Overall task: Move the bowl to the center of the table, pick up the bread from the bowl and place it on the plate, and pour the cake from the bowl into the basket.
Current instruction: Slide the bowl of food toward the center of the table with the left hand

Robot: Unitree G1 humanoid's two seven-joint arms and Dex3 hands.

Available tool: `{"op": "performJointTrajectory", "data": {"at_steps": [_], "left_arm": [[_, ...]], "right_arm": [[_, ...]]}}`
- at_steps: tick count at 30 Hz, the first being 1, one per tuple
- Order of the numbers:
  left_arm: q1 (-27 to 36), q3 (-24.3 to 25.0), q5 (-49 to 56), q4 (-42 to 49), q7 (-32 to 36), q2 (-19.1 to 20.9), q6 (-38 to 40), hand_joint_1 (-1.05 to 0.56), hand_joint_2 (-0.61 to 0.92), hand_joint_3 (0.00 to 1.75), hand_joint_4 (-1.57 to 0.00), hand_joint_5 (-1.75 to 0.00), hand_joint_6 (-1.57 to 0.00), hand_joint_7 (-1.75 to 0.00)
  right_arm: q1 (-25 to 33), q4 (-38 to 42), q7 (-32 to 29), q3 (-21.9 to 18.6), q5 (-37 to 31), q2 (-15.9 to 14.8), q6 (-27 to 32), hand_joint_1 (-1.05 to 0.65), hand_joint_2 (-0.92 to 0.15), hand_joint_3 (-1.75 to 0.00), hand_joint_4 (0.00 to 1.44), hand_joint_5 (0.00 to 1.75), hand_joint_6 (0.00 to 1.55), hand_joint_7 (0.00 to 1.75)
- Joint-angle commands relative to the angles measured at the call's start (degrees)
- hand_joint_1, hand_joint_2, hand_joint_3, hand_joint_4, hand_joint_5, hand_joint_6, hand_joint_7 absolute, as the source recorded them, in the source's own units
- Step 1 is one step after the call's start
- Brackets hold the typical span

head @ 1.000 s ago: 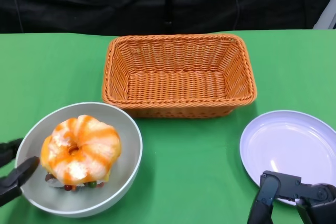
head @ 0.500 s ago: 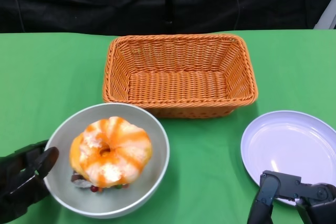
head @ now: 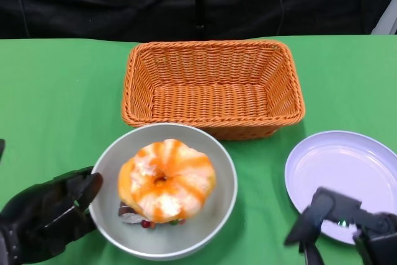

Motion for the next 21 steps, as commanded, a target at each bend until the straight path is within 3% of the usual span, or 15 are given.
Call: {"op": "performJointTrajectory", "data": {"at_steps": [1,3,6,9,14,15,17,21], "left_arm": [[-0.8,-2.4,0.8,-0.9,0.5,0.2,-0.2,-0.72,0.92,0.52,0.00,0.00,0.00,0.00],[-1.1,-3.3,0.9,-1.0,0.9,0.1,-0.3,-0.72,0.92,0.52,0.00,0.00,0.00,0.00],[-1.8,-4.3,0.8,-1.4,2.1,-0.8,0.3,-0.73,0.92,0.48,-0.01,0.00,-0.01,-0.01],[-2.3,-4.7,0.5,-1.4,2.7,-1.3,0.8,-0.72,0.92,0.46,-0.02,-0.01,-0.02,-0.01],[-2.4,-4.9,0.4,-1.3,2.9,-1.3,0.9,-0.72,0.92,0.45,-0.02,-0.01,-0.03,-0.01],[-2.6,-5.5,0.3,-1.7,2.9,-1.5,1.3,-0.72,0.92,0.45,-0.02,-0.01,-0.03,-0.01],[-2.9,-6.2,-0.1,-2.1,2.7,-1.7,2.0,-0.71,0.92,0.45,0.00,0.00,-0.01,0.00],[-3.1,-6.8,-0.2,-2.3,2.6,-1.8,2.0,-0.71,0.92,0.46,0.00,0.00,0.00,0.00]], "right_arm": [[-0.3,-4.2,1.7,1.3,-5.8,-1.3,0.3,-0.14,-0.32,-1.30,0.30,1.47,0.20,1.23],[-0.8,-4.9,2.0,1.4,-6.9,-1.8,1.4,-0.15,-0.34,-1.26,0.26,1.47,0.16,1.23],[-2.4,-6.4,3.3,1.3,-8.8,-2.8,3.8,-0.28,-0.48,-0.90,0.07,1.45,0.04,1.20],[-3.9,-7.2,4.5,1.4,-9.6,-3.6,6.0,-0.38,-0.60,-0.60,0.00,1.41,0.00,1.09],[-4.4,-7.6,4.9,1.5,-9.9,-3.8,7.1,-0.41,-0.65,-0.48,0.00,1.39,0.00,1.03],[-6.4,-8.1,7.0,1.8,-11.6,-4.4,9.6,-0.41,-0.66,-0.48,0.00,1.39,0.00,1.03],[-9.3,-8.8,9.7,2.2,-14.2,-4.9,13.4,-0.46,-0.72,-0.27,0.00,1.15,0.00,0.95],[-11.5,-9.1,11.2,3.3,-16.6,-4.5,16.7,-0.48,-0.75,-0.19,0.00,1.08,0.00,0.93]]}}
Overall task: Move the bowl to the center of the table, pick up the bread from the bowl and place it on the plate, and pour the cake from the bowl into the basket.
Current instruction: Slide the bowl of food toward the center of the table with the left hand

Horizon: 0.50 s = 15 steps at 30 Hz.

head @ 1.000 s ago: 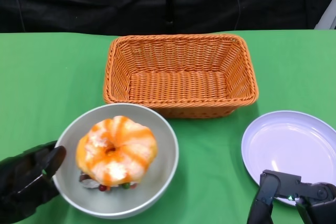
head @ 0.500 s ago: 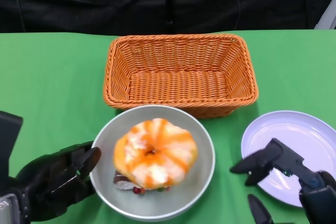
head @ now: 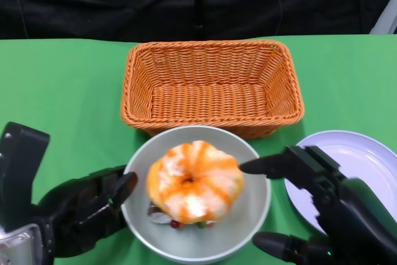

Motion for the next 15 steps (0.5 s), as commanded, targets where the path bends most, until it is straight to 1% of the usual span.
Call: {"op": "performJointTrajectory", "data": {"at_steps": [1,3,8,15], "left_arm": [[-0.5,-1.1,0.0,-0.8,-0.2,0.2,0.1,-0.70,0.92,0.46,0.00,0.00,-0.01,0.00],[-0.5,-1.7,-0.1,-1.0,-0.4,-0.1,-0.2,-0.70,0.92,0.46,0.00,0.00,-0.02,-0.01],[-0.2,-2.2,-0.3,-1.8,-0.1,-0.8,-0.1,-0.73,0.92,0.43,0.00,0.00,-0.03,-0.01],[0.2,-2.2,-0.6,-2.0,0.1,-1.6,-0.1,-0.72,0.92,0.40,0.00,0.00,-0.03,-0.01]], "right_arm": [[-2.3,-0.6,1.4,1.9,-2.9,0.0,2.4,-0.49,-0.76,-0.15,0.00,1.04,0.00,0.91],[-3.9,0.5,1.4,2.9,-5.0,0.3,3.7,-0.50,-0.78,-0.11,0.00,1.01,0.00,0.89],[-6.2,4.1,0.0,4.8,-8.2,0.5,4.5,-0.54,-0.84,-0.04,0.00,0.87,0.00,0.75],[-9.6,10.5,-4.1,6.7,-12.9,0.2,3.7,-0.57,-0.86,-0.02,0.00,0.72,0.00,0.61]]}}
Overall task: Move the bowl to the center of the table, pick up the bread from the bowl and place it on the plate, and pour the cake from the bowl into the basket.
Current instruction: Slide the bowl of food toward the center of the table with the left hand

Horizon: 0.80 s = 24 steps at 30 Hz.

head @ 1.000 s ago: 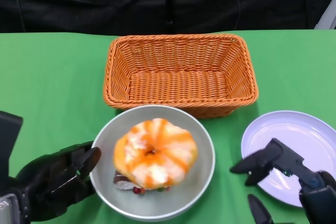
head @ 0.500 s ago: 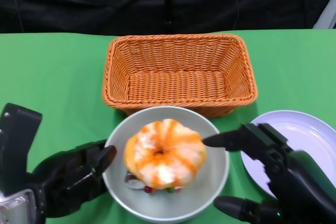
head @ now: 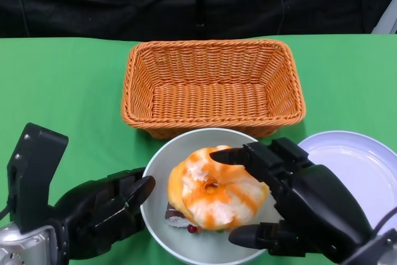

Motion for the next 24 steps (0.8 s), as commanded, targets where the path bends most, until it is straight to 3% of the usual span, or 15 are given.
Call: {"op": "performJointTrajectory", "data": {"at_steps": [1,6,17,18,19,20,22,23,24], "left_arm": [[0.2,0.0,-0.4,-0.7,0.0,0.0,-0.1,-0.73,0.92,0.40,0.00,0.00,-0.03,-0.01],[0.6,-1.2,1.0,-1.0,0.1,0.4,-1.5,-0.72,0.92,0.41,-0.02,-0.01,-0.04,-0.01],[0.7,-1.4,0.9,-0.9,0.1,0.5,-1.8,-0.72,0.92,0.42,-0.02,-0.01,-0.04,-0.01],[1.5,-3.8,5.4,-3.5,0.5,3.5,-6.0,-0.72,0.92,0.42,-0.02,-0.01,-0.04,-0.01],[2.3,-5.4,9.0,-5.7,0.4,5.8,-9.9,-0.67,0.92,0.45,-0.13,-0.07,-0.12,-0.04],[3.0,-6.5,11.5,-7.2,0.3,7.3,-12.8,-0.62,0.92,0.47,-0.20,-0.11,-0.17,-0.06],[3.8,-7.1,13.5,-7.9,0.1,7.9,-15.4,-0.60,0.92,0.48,-0.24,-0.13,-0.19,-0.07],[4.1,-7.2,13.8,-8.0,0.2,7.8,-15.9,-0.59,0.92,0.46,-0.25,-0.14,-0.21,-0.07],[4.3,-7.2,14.0,-7.9,0.3,7.7,-16.3,-0.58,0.92,0.46,-0.25,-0.14,-0.21,-0.07]], "right_arm": [[-1.9,3.0,-2.2,0.6,-2.4,-0.9,-0.5,-0.59,-0.87,-0.02,0.00,0.67,0.00,0.58],[-4.0,7.5,-4.6,1.7,-6.0,-1.5,-0.4,-0.66,-0.91,-0.02,0.00,0.54,0.00,0.46],[-4.3,7.8,-5.2,2.0,-6.0,-1.7,-0.4,-0.66,-0.92,-0.01,0.00,0.52,0.00,0.45],[-5.7,11.9,-5.2,2.7,-7.7,-2.3,0.2,-0.66,-0.92,-0.01,0.00,0.52,0.00,0.45],[-7.0,16.3,-6.0,3.3,-8.6,-3.0,-0.3,-0.67,-0.91,-0.01,0.00,0.58,0.07,0.40],[-8.0,19.6,-7.1,3.7,-8.9,-3.5,-1.0,-0.54,-0.87,0.00,0.14,0.66,0.24,0.33],[-9.0,23.0,-9.8,3.8,-8.2,-3.7,-2.8,-0.43,-0.85,0.00,0.27,0.66,0.40,0.23],[-9.2,23.8,-11.0,3.7,-7.4,-3.6,-3.6,-0.26,-0.85,-0.01,0.50,0.87,0.60,0.24],[-9.4,24.4,-12.0,3.7,-6.9,-3.5,-4.1,-0.18,-0.84,-0.01,0.57,1.02,0.69,0.23]]}}
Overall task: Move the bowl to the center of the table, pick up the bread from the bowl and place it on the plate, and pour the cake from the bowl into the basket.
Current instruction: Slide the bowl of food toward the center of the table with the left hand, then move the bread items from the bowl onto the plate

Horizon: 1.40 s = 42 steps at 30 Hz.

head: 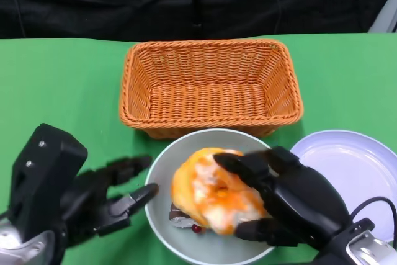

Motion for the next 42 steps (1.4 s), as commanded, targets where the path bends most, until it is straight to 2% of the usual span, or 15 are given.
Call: {"op": "performJointTrajectory", "data": {"at_steps": [1,2,5,7,8,9,11,12,13,15,20,27,32,40,42], "left_arm": [[1.4,-0.6,1.4,-0.4,0.1,0.1,-1.6,-0.58,0.92,0.45,-0.25,-0.14,-0.21,-0.07],[1.4,-0.5,1.4,-0.3,0.1,-0.1,-1.8,-0.58,0.92,0.44,-0.25,-0.14,-0.21,-0.06],[1.6,-0.2,1.4,-0.1,0.2,-0.8,-2.4,-0.58,0.92,0.42,-0.24,-0.14,-0.23,-0.06],[1.9,0.0,1.6,-0.2,0.2,-0.9,-2.9,-0.58,0.92,0.41,-0.25,-0.14,-0.23,-0.06],[2.0,0.0,1.7,-0.1,0.2,-0.9,-3.2,-0.58,0.92,0.40,-0.25,-0.15,-0.24,-0.06],[2.0,0.1,1.8,-0.1,0.2,-0.9,-3.4,-0.58,0.92,0.40,-0.25,-0.15,-0.24,-0.06],[2.6,0.1,2.6,-0.9,0.8,-0.7,-4.0,-0.58,0.92,0.40,-0.25,-0.15,-0.24,-0.06],[3.0,0.1,3.2,-1.6,1.2,-0.6,-4.3,-0.56,0.92,0.40,-0.28,-0.17,-0.26,-0.06],[3.5,0.1,4.1,-2.4,1.7,-0.3,-4.9,-0.56,0.92,0.41,-0.29,-0.17,-0.26,-0.06],[4.2,0.2,5.8,-3.6,2.1,-0.1,-6.0,-0.56,0.92,0.42,-0.31,-0.19,-0.27,-0.06],[6.1,1.4,7.4,-5.3,1.7,0.3,-8.7,-0.55,0.92,0.39,-0.31,-0.22,-0.30,-0.06],[7.7,2.1,8.3,-6.4,1.1,1.1,-10.7,-0.54,0.92,0.37,-0.28,-0.24,-0.30,-0.06],[10.1,3.1,8.7,-8.7,1.3,1.4,-12.4,-0.55,0.92,0.36,-0.29,-0.27,-0.32,-0.06],[11.8,4.0,8.4,-10.7,1.0,1.6,-13.1,-0.53,0.92,0.37,-0.26,-0.29,-0.31,-0.04],[12.8,4.4,9.9,-10.9,0.8,2.4,-16.7,-0.52,0.92,0.37,-0.27,-0.30,-0.31,-0.04]], "right_arm": [[-0.4,3.2,-2.5,-0.1,1.7,-0.6,-1.3,-0.14,-0.84,-0.01,0.60,1.11,0.74,0.22],[-0.5,3.5,-3.1,-0.2,2.3,-0.4,-1.6,-0.08,-0.87,-0.03,0.73,1.22,0.89,0.27],[-0.9,4.4,-5.0,0.0,3.4,-0.9,-3.4,-0.05,-0.90,-0.06,0.90,1.40,1.10,0.35],[-1.2,5.1,-6.2,0.1,4.1,-1.3,-5.1,-0.03,-0.89,-0.10,0.93,1.60,1.19,0.38],[-1.3,5.5,-6.7,0.2,4.3,-1.4,-5.8,-0.04,-0.65,-0.62,0.97,1.68,1.22,0.50],[-1.4,5.7,-7.1,0.2,4.4,-1.5,-6.3,-0.04,-0.48,-0.95,0.98,1.71,1.22,0.56],[-1.1,6.0,-8.9,0.0,4.7,-1.2,-7.6,-0.04,-0.34,-1.22,0.99,1.73,1.22,0.61],[-0.8,6.0,-10.1,-0.2,5.0,-1.1,-8.4,-0.05,-0.28,-1.38,1.01,1.74,1.03,1.22],[-0.8,6.5,-12.3,-0.4,5.2,-0.9,-10.1,-0.05,-0.26,-1.43,1.01,1.74,0.93,1.47],[-0.8,7.1,-16.0,-0.6,5.2,-0.6,-12.4,-0.04,-0.20,-1.50,1.03,1.75,0.83,1.67],[-0.9,7.1,-20.7,-0.8,5.7,0.5,-15.4,-0.05,-0.15,-1.59,1.05,1.75,0.81,1.74],[-0.8,5.9,-22.1,-1.7,6.2,1.0,-17.5,-0.06,-0.12,-1.65,1.06,1.75,0.82,1.75],[0.6,0.2,-18.9,-4.0,11.0,0.9,-18.5,-0.11,-0.17,-1.68,1.05,1.75,0.81,1.75],[2.2,-3.6,-15.3,-6.5,15.8,1.2,-19.7,-0.10,-0.09,-1.75,1.05,1.75,0.83,1.75],[3.1,-5.8,-13.4,-8.3,19.6,0.5,-20.1,-0.07,-0.08,-1.75,1.07,1.75,0.82,1.74]]}}
